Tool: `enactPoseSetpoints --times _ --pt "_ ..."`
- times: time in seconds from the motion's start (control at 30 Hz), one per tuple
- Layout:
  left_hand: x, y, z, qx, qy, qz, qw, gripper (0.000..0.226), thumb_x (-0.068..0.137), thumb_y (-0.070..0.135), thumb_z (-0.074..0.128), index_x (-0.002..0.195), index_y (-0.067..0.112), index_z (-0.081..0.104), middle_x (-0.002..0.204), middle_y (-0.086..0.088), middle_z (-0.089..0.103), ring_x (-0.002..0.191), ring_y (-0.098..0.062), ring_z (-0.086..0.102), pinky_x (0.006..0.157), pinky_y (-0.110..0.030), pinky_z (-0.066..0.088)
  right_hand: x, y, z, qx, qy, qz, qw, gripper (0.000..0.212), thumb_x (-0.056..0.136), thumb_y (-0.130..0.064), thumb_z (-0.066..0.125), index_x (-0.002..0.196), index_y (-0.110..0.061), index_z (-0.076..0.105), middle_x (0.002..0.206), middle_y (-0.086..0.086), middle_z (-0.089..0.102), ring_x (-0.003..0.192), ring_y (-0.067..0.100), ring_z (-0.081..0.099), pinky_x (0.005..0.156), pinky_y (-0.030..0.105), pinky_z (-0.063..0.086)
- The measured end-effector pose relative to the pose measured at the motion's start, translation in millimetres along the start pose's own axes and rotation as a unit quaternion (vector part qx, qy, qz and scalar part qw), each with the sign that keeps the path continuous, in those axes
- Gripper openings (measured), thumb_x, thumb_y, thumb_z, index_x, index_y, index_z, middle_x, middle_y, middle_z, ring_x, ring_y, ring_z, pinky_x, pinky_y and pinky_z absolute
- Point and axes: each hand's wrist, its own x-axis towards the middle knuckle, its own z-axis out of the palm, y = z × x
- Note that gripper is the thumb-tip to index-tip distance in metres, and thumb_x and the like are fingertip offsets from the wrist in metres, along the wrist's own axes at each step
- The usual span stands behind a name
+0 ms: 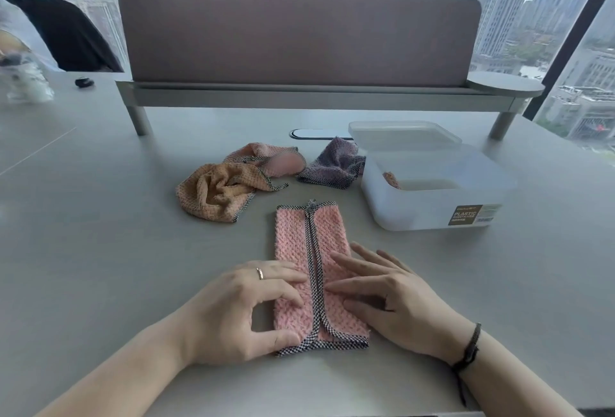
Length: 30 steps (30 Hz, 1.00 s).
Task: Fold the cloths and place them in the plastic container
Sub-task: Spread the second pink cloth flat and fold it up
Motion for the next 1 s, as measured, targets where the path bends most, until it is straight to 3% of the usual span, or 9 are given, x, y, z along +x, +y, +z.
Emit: enactPoseSetpoints --times 0.1,0.17,0.23,0.37,0.47,0.6,0.73,0.9,1.0 --pt "0 3 0 -0.007 -0.007 -0.007 1.0 0.037 0.079 0.056 0.075 0.109 0.035 0.069 0.139 0.021 0.055 0.136 0.009 0.039 0.113 -0.015 0.027 -1 -2 -3 0.02 -0.002 -0.013 1.0 0.04 0.09 -0.045 0.052 0.124 -0.064 0.053 0.149 -0.039 0.029 0.147 -0.009 0.009 0.123 0.036 0.016" --pt "-2 3 -1 -0.019 -0.006 -0.013 1.0 0.037 0.079 0.055 0.075 0.11 0.036 0.069 0.14 0.022 0.054 0.137 0.009 0.038 0.114 -0.016 0.027 -5 2 -6 0.07 0.008 -0.018 0.997 0.058 0.084 -0.015 0.058 0.122 -0.058 0.059 0.148 -0.035 0.036 0.147 -0.006 0.016 0.122 0.038 0.022" --pt "-6 3 -1 -0.041 0.0 -0.022 0.999 0.036 0.08 0.053 0.075 0.111 0.037 0.07 0.141 0.023 0.053 0.138 0.006 0.039 0.115 -0.022 0.03 -14 3 -8 0.094 -0.002 -0.008 0.996 0.07 0.076 -0.005 0.052 0.122 -0.057 0.06 0.147 -0.035 0.038 0.147 -0.005 0.017 0.122 0.038 0.023" --pt "-16 5 -3 -0.092 0.016 -0.039 0.995 0.031 0.081 0.046 0.078 0.11 0.039 0.071 0.141 0.024 0.053 0.139 -0.002 0.041 0.115 -0.028 0.033 -28 -6 -12 -0.001 -0.036 -0.027 0.999 0.055 0.08 -0.045 0.06 0.13 -0.063 0.046 0.153 -0.036 0.025 0.148 -0.006 0.007 0.123 0.035 0.015" --pt "-23 6 -3 -0.083 0.011 -0.031 0.996 0.029 0.081 0.047 0.077 0.109 0.041 0.07 0.143 0.024 0.052 0.141 -0.004 0.04 0.115 -0.033 0.033 -27 -13 -11 -0.068 -0.06 -0.046 0.995 0.055 0.083 -0.071 0.051 0.135 -0.068 0.034 0.158 -0.033 0.013 0.149 -0.005 -0.001 0.124 0.035 0.009" --pt "-26 8 -3 -0.049 0.004 -0.019 0.999 0.039 0.077 0.056 0.078 0.112 0.042 0.069 0.145 0.025 0.048 0.143 -0.002 0.035 0.115 -0.034 0.034 -31 -11 -6 -0.088 0.01 -0.087 0.992 0.041 0.094 -0.068 0.045 0.13 -0.053 0.053 0.151 -0.032 0.035 0.147 -0.001 0.021 0.118 0.043 0.028" --pt "-23 11 -4 -0.013 0.007 -0.002 1.0 0.049 0.071 0.065 0.079 0.113 0.04 0.069 0.142 0.024 0.051 0.141 -0.004 0.039 0.111 -0.038 0.04 -30 -7 -3 -0.071 0.082 -0.116 0.987 0.028 0.099 -0.053 0.05 0.119 -0.042 0.066 0.136 -0.029 0.055 0.137 0.003 0.044 0.106 0.041 0.042" --pt "-17 14 -2 0.055 0.041 0.026 0.997 0.052 0.068 0.069 0.078 0.107 0.035 0.073 0.117 0.02 0.062 0.115 -0.005 0.054 0.094 -0.033 0.048 -19 -8 -2 0.056 0.097 -0.084 0.99 0.034 0.1 -0.05 0.048 0.113 -0.031 0.073 0.119 -0.025 0.067 0.125 0.001 0.055 0.102 0.032 0.045" --pt "-9 13 2 0.032 0.079 0.038 0.996 0.037 0.074 0.05 0.083 0.105 0.031 0.074 0.101 0.02 0.068 0.098 -0.002 0.061 0.086 -0.03 0.051 -12 -7 -1 0.135 0.082 -0.035 0.987 0.044 0.097 -0.055 0.048 0.097 -0.02 0.075 0.101 -0.011 0.072 0.104 0.008 0.065 0.089 0.036 0.051"
